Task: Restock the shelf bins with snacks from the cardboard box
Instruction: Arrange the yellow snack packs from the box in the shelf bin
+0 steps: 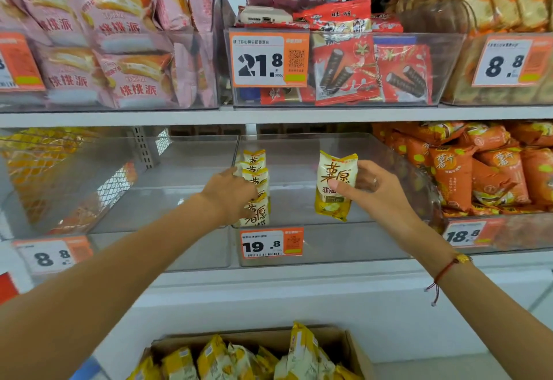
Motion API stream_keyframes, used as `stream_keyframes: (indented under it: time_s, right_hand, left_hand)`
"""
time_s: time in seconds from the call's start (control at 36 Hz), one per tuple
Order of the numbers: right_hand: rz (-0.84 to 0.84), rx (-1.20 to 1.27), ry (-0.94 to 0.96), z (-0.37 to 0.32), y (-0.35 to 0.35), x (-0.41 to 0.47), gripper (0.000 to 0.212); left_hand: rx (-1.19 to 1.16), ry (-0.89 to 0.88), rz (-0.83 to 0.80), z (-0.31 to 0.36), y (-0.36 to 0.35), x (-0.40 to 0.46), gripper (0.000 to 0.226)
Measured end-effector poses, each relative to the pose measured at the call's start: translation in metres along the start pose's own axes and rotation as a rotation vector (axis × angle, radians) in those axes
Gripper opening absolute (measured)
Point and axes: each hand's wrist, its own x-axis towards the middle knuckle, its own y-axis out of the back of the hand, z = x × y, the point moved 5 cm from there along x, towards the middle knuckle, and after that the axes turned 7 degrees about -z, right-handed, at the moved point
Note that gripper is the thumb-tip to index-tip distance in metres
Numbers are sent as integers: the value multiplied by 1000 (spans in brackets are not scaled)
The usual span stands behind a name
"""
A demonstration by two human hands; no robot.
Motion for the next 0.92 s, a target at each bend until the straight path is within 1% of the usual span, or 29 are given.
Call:
stream_keyframes:
  time_s: [0.14,0.22,0.28,0.36,0.42,0.47,0.53,0.56,0.67,0.72,0.78,0.86,0.92]
  right_hand:
    - [-5,-34,-21,1,-5,-2,39]
    - [-12,-32,-16,-3,-8,-2,37]
    - [-24,-27,-8,-6,-12,1,36]
    - [-47,-50,-5,-4,-21,14,36]
    - [-66,-87,-18,3,-31,30,40]
    - [-92,-101,-74,17,-43,52,47]
    - [-110,-106,-141,35,-54,76,51]
    - [-112,-123,-165,46,-59,90,51]
    - [-144,-187,-244,82,-74,142,55]
    - [-153,-225,-269,95,-82,162,60]
    - [-108,-251,-261,106,-85,179,66]
    - [-57,-172,-345,120,-91,192,83]
    - [-85,-129,-410,125,-98,193,83]
  left_hand:
    - [14,49,8,4,-4,3,48]
    - [-9,14,99,2,-2,-6,51]
    - [-170,9,227,-4,-2,-19,55]
    - [-520,61,501,-21,-8,-39,48]
    - [-642,104,589,-29,-18,-45,46]
    - [-706,125,589,-33,-28,-43,51]
    - [-752,127,580,-34,-38,-39,62]
    - [-786,124,582,-34,-41,-36,63]
    - [-939,151,584,-34,-50,-33,52]
    - [-1006,178,550,-36,-55,-30,54]
    - [-1082,177,508,-38,-60,-27,61]
    - [-1127,142,470,-39,-67,-23,65]
    - [-1155,119,457,-39,-70,-21,66]
